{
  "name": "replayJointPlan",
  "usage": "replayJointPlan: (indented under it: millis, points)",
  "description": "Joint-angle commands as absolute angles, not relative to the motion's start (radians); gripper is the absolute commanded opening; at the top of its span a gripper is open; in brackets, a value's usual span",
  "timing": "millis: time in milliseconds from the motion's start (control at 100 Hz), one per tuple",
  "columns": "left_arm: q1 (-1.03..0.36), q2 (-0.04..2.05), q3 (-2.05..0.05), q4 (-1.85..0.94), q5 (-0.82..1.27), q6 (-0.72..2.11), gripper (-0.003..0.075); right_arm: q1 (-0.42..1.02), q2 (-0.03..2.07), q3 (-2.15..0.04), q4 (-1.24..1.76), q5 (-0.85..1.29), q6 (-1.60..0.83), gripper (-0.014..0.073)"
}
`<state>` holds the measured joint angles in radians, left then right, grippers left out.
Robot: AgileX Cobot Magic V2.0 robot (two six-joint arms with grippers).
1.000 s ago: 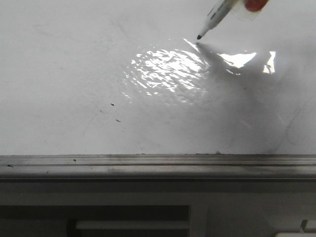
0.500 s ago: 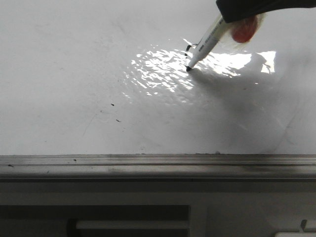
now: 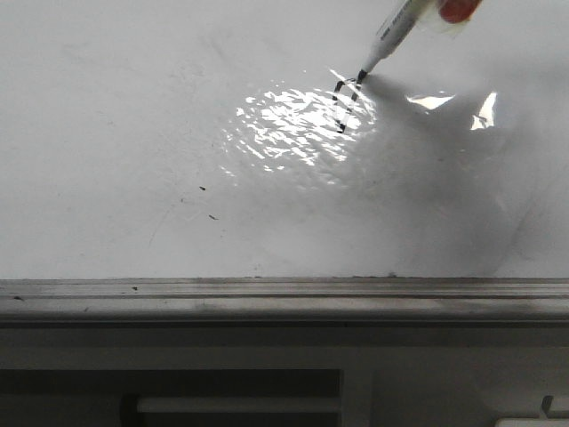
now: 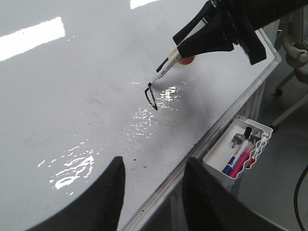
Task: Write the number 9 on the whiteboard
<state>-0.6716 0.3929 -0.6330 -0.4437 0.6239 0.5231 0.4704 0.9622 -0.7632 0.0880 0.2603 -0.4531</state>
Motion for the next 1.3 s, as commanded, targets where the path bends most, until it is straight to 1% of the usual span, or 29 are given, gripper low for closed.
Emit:
replayJointPlan:
  millis: [0, 160, 260, 400, 530, 700, 810, 910, 990, 1050, 1180, 1290]
  points:
    - [-0.671, 0.401, -0.659, -0.472, 0.555, 0.51, 0.0258, 0.455, 0.96, -0.795, 0.045, 0.217, -0.469, -0.0041]
    - [-0.671, 0.401, -0.659, -0.463, 0.554, 0.51, 0.0258, 0.458, 0.96, -0.784, 0.084, 0.365, -0.469, -0.0041]
    - [-0.671, 0.401, -0.659, -0.463, 0.552, 0.51, 0.0258, 0.472, 0.958, -0.74, 0.12, 0.442, -0.469, -0.0041]
    - [-0.671, 0.401, -0.659, -0.463, 0.541, 0.51, 0.0258, 0.521, 0.958, -0.661, 0.13, 0.428, -0.469, -0.0041]
    - [-0.671, 0.401, -0.659, -0.463, 0.541, 0.51, 0.0258, 0.529, 0.958, -0.647, 0.139, 0.398, -0.469, -0.0041]
    - [-0.671, 0.401, -0.658, -0.475, 0.541, 0.51, 0.0258, 0.547, 0.91, -0.715, 0.163, 0.424, -0.469, -0.0041]
    - [-0.671, 0.426, -0.658, -0.513, 0.541, 0.51, 0.0265, 0.604, 0.858, -0.785, 0.178, 0.473, -0.469, -0.0041]
    - [-0.673, 0.501, -0.658, -0.563, 0.541, 0.541, 0.0265, 0.675, 0.844, -0.837, 0.178, 0.545, -0.489, -0.0041]
    - [-0.673, 0.579, -0.658, -0.657, 0.541, 0.658, 0.0265, 0.741, 0.846, -0.859, 0.178, 0.6, -0.495, -0.0042]
    - [-0.673, 0.655, -0.658, -0.785, 0.553, 0.785, 0.0265, 0.783, 0.859, -0.859, 0.178, 0.604, -0.496, -0.0042]
    - [-0.673, 0.809, -0.661, -1.078, 0.632, 1.171, 0.0265, 0.856, 0.881, -0.859, 0.172, 0.596, -0.498, -0.0041]
    - [-0.687, 0.914, -0.661, -1.238, 0.695, 1.453, 0.0265, 0.888, 0.898, -0.859, 0.172, 0.571, -0.498, -0.0041]
